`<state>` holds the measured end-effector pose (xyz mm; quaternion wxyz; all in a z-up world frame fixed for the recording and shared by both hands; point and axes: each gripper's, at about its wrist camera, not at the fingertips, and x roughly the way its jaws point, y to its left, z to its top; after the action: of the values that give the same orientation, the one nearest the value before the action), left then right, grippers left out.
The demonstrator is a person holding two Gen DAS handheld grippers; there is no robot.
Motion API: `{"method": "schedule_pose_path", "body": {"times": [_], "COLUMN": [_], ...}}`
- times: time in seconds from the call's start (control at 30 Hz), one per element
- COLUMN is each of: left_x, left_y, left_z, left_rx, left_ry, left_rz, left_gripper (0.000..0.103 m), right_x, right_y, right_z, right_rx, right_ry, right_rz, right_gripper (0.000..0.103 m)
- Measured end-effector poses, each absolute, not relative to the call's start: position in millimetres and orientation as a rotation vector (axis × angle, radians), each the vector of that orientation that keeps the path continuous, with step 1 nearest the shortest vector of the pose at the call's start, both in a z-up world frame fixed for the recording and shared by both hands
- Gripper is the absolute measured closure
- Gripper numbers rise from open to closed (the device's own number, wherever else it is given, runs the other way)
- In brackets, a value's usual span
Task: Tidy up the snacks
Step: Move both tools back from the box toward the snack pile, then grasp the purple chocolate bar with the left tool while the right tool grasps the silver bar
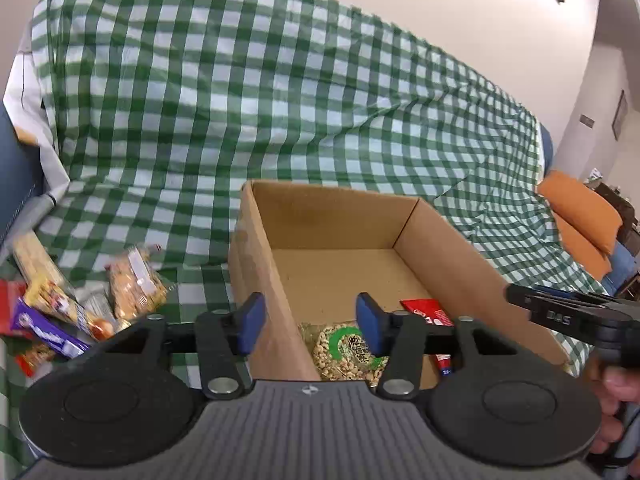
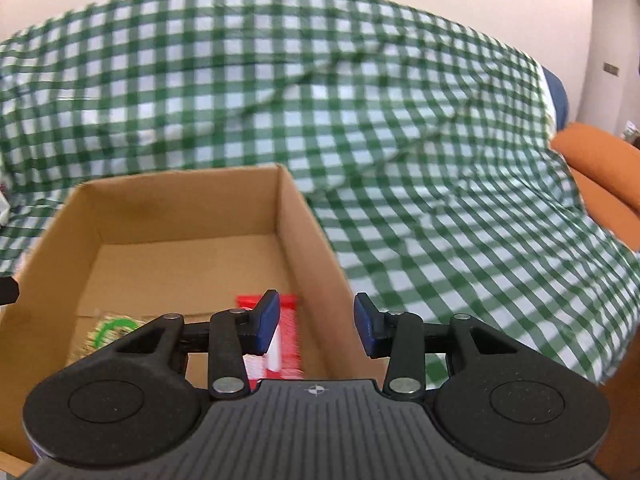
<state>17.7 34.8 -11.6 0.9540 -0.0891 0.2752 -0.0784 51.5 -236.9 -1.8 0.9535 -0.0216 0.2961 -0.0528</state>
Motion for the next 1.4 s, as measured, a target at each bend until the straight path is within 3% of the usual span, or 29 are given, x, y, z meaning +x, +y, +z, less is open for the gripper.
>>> {"method": "schedule_pose_path", "body": {"times": [0.23, 0.3, 0.43, 0.5, 0.7, 0.9, 1.13, 1.27, 1.4], "left_x": [7, 9, 10, 13, 22, 40, 57, 66, 79], "left_y": [96, 120, 175, 203, 247, 260, 267, 266, 262], "left_z": [36, 42, 25, 6, -18, -52, -69, -74, -79], "left_rx": [-0.189, -0.200, -0.312, -0.408, -0.650, -0.737, -0.794, -0.787, -0.749], "left_ry": [0.537, 0.534, 0.546, 0.632, 0.722, 0.879, 0.924, 0.935, 0.963], "left_rz": [-0.194, -0.168, -0.069, 0.027, 0.158, 0.239, 0.301, 0.312, 0.332], "left_gripper": [0.059, 0.066, 0.072, 0.082, 0.082, 0.081, 0.079, 0.065, 0.059], "right_x": [40, 36, 23, 21, 13, 13, 46, 72, 90], "right_y": [-197, -183, -147, -130, -68, -8, 43, 53, 57], "right_z": [16, 21, 24, 23, 13, -11, -56, -83, -102], "right_rx": [0.003, -0.008, -0.036, -0.044, -0.069, -0.104, -0.142, -0.148, -0.143], "right_ry": [0.472, 0.423, 0.380, 0.382, 0.428, 0.496, 0.659, 0.750, 0.798], "right_rz": [0.064, 0.123, 0.237, 0.281, 0.467, 0.580, 0.530, 0.487, 0.467], "right_gripper": [0.066, 0.067, 0.067, 0.067, 0.069, 0.069, 0.070, 0.065, 0.055]}}
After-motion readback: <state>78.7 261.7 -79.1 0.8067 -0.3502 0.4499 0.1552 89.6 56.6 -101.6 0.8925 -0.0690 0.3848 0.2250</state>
